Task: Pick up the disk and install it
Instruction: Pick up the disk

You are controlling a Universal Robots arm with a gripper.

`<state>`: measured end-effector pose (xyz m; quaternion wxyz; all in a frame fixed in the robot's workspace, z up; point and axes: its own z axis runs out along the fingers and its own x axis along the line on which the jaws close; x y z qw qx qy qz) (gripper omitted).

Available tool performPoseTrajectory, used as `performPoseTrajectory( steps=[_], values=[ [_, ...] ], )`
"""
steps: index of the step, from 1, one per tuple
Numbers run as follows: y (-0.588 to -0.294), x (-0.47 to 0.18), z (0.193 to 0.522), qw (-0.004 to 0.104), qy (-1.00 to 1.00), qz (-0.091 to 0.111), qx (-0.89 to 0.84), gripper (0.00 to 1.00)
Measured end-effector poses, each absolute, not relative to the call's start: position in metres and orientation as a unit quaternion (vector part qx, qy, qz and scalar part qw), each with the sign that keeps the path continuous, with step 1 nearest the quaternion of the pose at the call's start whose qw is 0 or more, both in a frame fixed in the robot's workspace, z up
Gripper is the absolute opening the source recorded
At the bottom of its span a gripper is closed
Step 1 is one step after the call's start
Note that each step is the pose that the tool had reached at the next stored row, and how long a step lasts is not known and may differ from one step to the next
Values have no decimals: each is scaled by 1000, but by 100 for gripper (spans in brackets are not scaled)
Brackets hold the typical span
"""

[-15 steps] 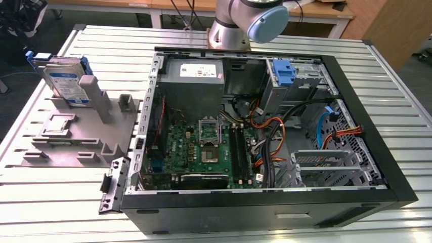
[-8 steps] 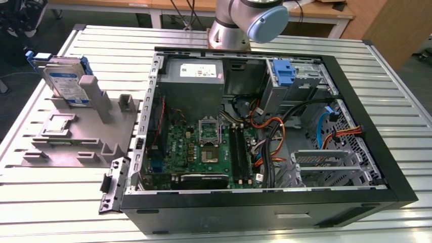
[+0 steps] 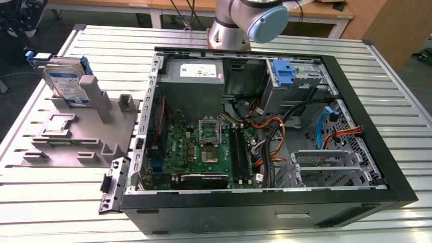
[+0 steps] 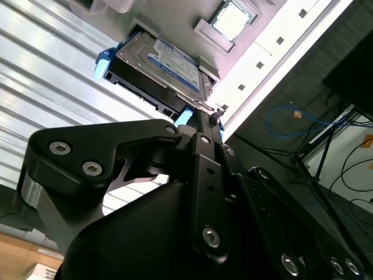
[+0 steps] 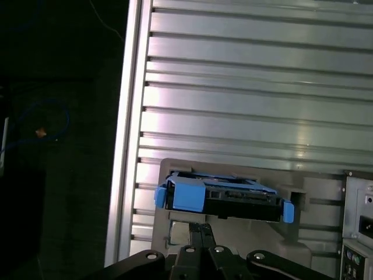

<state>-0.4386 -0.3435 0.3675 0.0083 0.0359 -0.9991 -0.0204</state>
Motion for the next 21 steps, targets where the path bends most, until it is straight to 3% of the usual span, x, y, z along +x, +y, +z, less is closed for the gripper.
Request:
performPoseTrajectory(
  steps=[21],
  values=[
    [-344, -439, 367, 9, -998, -20, 56, 10]
  ],
)
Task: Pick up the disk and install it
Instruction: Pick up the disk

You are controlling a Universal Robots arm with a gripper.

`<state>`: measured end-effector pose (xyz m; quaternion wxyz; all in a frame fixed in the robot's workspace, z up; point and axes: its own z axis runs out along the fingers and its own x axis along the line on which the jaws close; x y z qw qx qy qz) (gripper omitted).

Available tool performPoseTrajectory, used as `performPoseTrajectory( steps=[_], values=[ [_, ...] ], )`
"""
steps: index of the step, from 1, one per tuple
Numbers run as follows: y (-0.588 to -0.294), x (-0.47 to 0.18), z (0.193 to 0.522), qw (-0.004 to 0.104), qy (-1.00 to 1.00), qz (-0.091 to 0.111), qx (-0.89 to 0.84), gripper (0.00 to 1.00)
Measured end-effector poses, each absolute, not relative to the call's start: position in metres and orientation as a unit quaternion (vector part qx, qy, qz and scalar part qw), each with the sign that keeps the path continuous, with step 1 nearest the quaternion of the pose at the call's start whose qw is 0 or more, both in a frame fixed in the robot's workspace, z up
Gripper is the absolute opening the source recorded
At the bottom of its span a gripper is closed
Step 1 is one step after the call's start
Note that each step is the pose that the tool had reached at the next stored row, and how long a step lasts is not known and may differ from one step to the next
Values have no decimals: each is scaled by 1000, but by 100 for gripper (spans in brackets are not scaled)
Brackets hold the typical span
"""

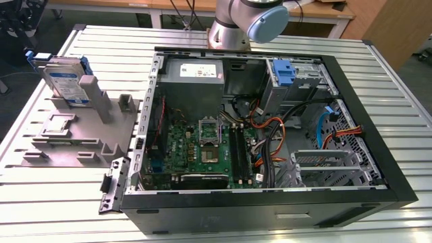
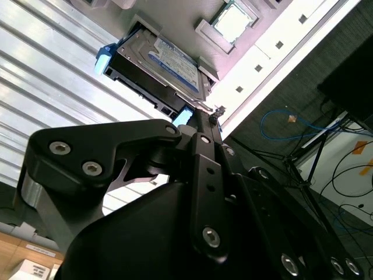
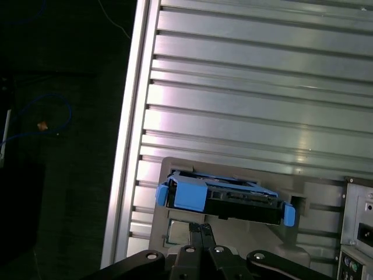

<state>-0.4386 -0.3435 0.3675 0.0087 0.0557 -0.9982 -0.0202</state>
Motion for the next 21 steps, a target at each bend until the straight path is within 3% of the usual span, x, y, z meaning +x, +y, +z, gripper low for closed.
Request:
performPoseTrajectory(
  steps=[21],
  values=[
    [-344, -439, 367, 10, -995, -20, 100, 10]
  ],
)
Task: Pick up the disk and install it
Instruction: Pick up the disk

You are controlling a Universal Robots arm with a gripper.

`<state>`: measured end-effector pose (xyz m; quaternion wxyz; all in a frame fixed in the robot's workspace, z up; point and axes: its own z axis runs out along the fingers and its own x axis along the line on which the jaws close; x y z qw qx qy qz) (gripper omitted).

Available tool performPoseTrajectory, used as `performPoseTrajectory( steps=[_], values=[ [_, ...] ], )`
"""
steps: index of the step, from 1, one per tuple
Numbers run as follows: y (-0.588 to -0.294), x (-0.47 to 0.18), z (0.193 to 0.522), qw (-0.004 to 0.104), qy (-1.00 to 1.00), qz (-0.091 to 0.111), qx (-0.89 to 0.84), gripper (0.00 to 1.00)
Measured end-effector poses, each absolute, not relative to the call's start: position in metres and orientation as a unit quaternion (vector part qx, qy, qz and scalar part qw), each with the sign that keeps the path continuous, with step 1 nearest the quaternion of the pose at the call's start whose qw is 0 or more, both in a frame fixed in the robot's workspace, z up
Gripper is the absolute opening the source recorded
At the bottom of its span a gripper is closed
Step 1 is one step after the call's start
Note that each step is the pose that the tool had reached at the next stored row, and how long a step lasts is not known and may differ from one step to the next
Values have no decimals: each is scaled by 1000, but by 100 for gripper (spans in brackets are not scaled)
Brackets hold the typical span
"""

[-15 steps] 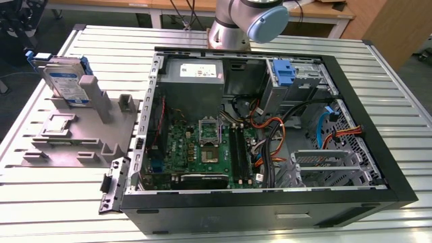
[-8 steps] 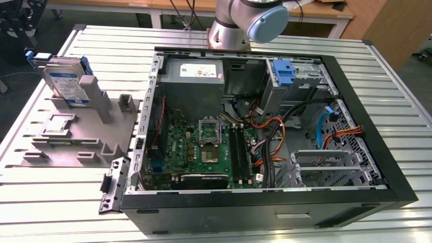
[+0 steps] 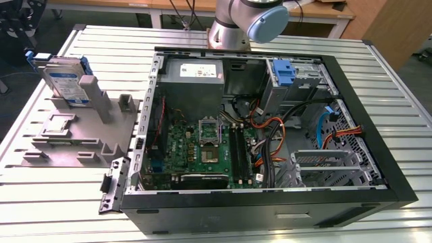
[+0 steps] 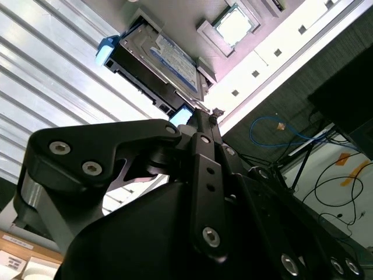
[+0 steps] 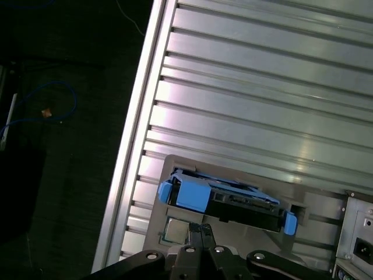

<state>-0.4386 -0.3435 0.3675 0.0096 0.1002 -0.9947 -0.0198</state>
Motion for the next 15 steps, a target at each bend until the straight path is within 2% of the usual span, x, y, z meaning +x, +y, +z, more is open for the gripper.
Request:
performPoseTrajectory(
  steps=[15],
  values=[
    [-343, -439, 367, 11, -987, -19, 159, 10]
  ],
)
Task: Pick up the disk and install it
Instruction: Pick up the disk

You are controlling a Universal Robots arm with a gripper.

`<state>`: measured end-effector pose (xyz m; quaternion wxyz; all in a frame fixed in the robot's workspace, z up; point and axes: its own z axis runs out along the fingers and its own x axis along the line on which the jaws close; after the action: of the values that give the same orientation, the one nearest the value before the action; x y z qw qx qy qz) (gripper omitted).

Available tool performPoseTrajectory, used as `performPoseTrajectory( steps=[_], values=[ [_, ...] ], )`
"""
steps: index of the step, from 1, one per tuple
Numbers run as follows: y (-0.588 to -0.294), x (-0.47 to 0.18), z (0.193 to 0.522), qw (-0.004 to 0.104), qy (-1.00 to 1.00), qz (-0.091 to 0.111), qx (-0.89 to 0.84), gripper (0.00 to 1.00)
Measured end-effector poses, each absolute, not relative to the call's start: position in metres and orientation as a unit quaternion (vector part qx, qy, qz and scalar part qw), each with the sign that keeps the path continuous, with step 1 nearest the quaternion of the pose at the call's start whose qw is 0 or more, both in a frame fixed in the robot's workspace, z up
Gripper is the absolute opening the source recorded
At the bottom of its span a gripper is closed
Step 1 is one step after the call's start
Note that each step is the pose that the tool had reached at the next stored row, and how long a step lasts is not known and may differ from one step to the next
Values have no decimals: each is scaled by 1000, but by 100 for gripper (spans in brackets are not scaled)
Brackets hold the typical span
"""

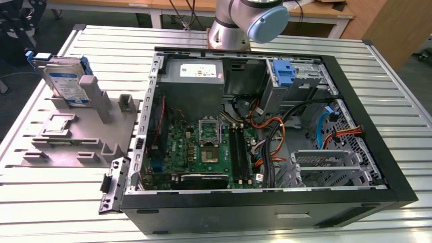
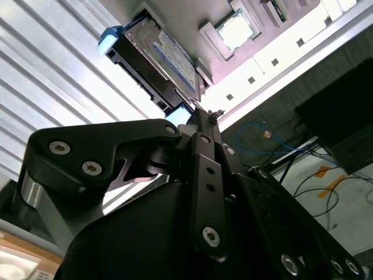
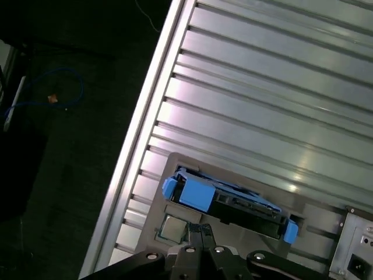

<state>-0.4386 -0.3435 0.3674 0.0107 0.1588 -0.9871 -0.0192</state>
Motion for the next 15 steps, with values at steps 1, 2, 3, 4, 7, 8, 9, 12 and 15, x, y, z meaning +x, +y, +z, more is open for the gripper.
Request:
performPoseTrajectory(
  steps=[1, 2, 3, 4, 7, 8, 9, 12, 15],
  values=[
    [-344, -439, 367, 11, -986, -19, 167, 10],
    [-344, -439, 367, 11, -984, -19, 176, 10],
    [-344, -439, 367, 11, -983, -19, 184, 10],
    [-344, -439, 367, 11, -981, -19, 193, 10],
    [-344, -439, 367, 12, -977, -19, 214, 10],
    [-344, -439, 367, 12, -975, -18, 221, 10],
    [-344, -439, 367, 12, -973, -18, 229, 10],
    [-344, -439, 366, 12, -966, -18, 256, 10],
    [-344, -439, 366, 13, -959, -18, 282, 10]
  ],
)
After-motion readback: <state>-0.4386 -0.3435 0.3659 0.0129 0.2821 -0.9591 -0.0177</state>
